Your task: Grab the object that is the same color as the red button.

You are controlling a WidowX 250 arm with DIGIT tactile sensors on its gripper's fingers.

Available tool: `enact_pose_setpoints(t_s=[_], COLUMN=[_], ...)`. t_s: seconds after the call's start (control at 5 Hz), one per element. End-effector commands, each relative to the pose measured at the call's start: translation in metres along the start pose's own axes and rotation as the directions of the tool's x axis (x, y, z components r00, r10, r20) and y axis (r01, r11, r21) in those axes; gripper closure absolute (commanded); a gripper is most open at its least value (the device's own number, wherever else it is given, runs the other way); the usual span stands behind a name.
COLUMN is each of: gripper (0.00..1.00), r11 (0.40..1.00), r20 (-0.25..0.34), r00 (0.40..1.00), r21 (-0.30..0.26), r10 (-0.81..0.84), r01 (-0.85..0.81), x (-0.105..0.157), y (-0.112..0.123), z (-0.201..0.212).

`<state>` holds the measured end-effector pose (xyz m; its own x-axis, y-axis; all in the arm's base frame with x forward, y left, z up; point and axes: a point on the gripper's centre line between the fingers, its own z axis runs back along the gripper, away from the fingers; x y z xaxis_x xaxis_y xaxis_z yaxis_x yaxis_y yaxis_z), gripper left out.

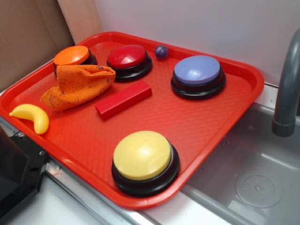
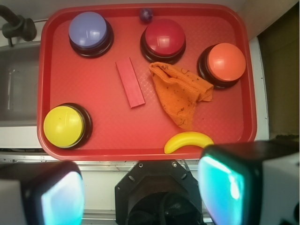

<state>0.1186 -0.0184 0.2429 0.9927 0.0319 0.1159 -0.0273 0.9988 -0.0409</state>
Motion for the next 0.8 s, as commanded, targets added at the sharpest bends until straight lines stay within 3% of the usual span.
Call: enact_pose_setpoints(t_s=[0.0, 0.4, 0.6], gripper=[0.0, 0.0, 0.0], r11=[1.0, 0.999, 0.998], r20=[0.0, 0.055, 0.11], r00=[1.0, 0.998, 0.993], r21=[0.0, -0.024, -0.027], r10=[0.0, -0.027, -0.05], r01=[0.0, 0.029, 0.053], x=[0.0, 0.017, 0.031], y=[0.0, -0.003, -0.008], z=[0.0, -0.021, -0.043])
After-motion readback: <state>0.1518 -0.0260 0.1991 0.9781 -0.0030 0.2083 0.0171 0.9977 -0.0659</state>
